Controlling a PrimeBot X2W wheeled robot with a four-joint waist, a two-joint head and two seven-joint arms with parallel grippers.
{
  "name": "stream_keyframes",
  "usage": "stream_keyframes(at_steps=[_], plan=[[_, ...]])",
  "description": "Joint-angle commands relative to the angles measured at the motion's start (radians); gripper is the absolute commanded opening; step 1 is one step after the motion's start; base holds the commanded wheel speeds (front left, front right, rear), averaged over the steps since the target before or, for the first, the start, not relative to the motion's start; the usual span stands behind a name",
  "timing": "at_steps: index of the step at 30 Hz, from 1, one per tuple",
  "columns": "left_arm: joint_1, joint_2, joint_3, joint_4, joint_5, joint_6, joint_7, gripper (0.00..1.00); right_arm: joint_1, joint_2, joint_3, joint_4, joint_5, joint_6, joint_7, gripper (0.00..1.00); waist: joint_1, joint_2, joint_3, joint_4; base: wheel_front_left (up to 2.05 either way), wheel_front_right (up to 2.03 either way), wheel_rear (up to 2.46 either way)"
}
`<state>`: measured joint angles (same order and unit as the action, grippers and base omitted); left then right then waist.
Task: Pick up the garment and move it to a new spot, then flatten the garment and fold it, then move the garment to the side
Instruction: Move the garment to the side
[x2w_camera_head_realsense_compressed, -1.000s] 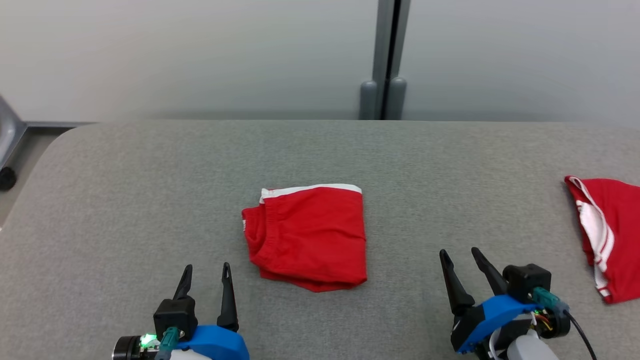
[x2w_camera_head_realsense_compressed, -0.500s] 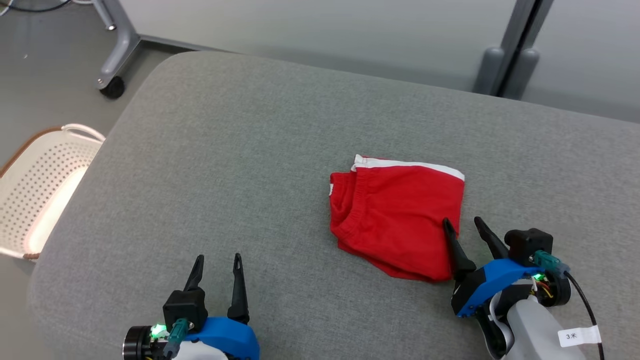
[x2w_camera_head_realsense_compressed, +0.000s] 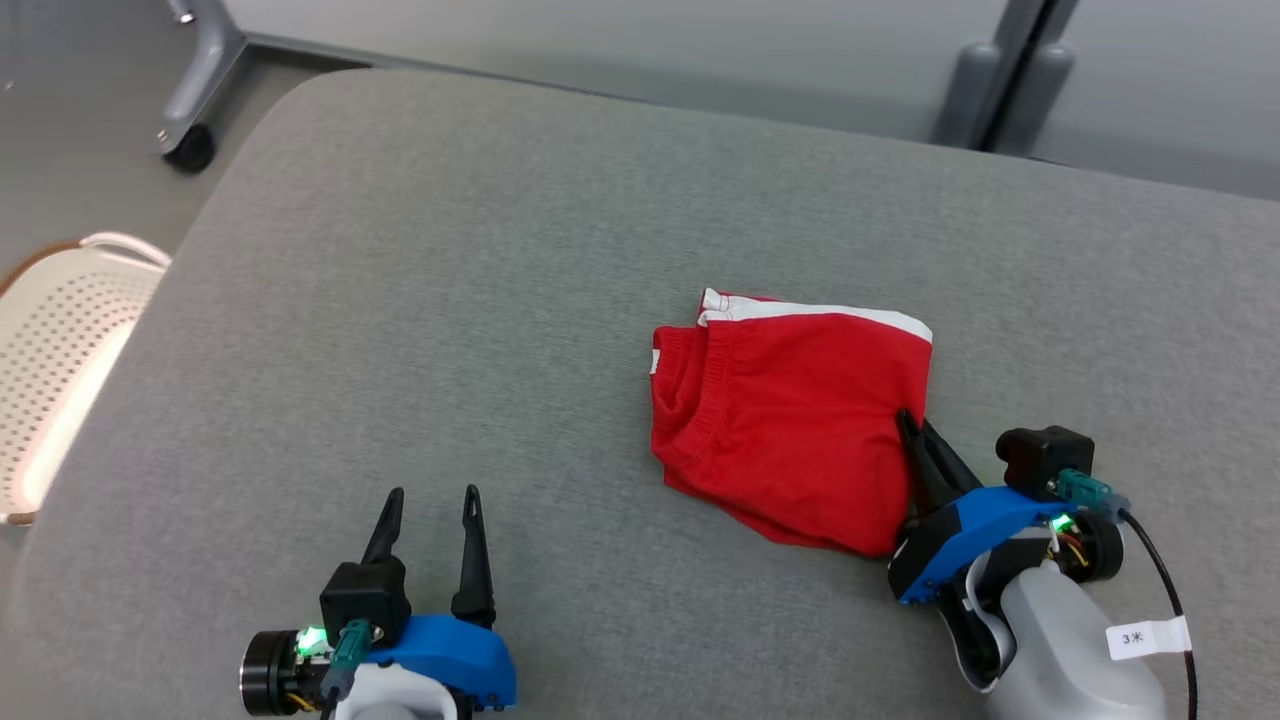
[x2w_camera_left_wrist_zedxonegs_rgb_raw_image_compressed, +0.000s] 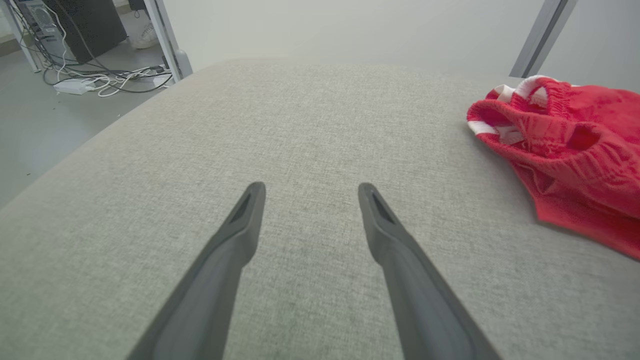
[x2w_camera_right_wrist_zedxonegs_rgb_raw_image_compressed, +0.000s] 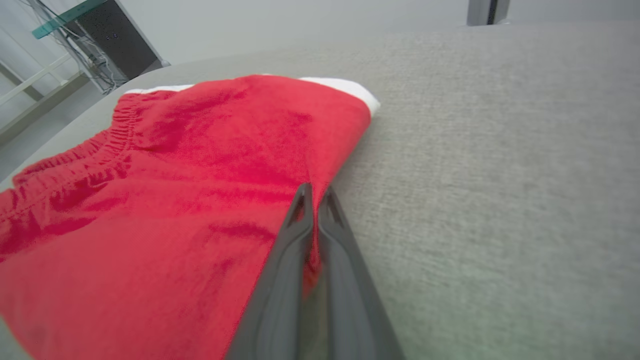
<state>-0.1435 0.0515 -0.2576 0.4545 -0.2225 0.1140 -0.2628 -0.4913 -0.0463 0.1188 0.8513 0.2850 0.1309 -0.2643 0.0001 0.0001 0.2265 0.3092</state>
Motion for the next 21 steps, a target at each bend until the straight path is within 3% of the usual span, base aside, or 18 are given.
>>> stream_keyframes(at_steps=[1,3,16,17,21], plan=[[-0.012,-0.001,0.003,-0.001,0.007,-0.006,-0.002,1.00,0.010,-0.009,0.008,-0.018,0.021,0.000,0.000,0.00,-0.0001,-0.0001,-0.028,-0.067,0.00,0.00,0.00],[-0.015,-0.002,0.003,-0.002,0.011,-0.007,-0.002,1.00,0.009,-0.008,0.022,-0.031,0.031,0.000,0.000,0.00,-0.0001,-0.0001,-0.033,-0.097,0.00,0.00,0.00],[-0.073,-0.001,-0.030,0.023,0.023,-0.031,-0.002,1.00,0.028,-0.007,0.144,-0.147,0.111,0.000,0.000,0.00,-0.0001,-0.0001,-0.053,-0.523,0.00,0.00,0.00],[-0.079,-0.001,-0.025,0.027,0.030,-0.032,-0.002,1.00,0.027,-0.006,0.157,-0.159,0.124,0.000,-0.001,0.00,-0.0001,-0.0001,-0.045,-0.583,0.00,0.00,0.00],[-0.094,-0.001,-0.018,0.038,0.042,-0.042,-0.002,1.00,0.025,-0.006,0.181,-0.183,0.141,0.000,-0.002,0.00,-0.0001,-0.0001,-0.023,-0.681,0.00,0.00,0.00]])
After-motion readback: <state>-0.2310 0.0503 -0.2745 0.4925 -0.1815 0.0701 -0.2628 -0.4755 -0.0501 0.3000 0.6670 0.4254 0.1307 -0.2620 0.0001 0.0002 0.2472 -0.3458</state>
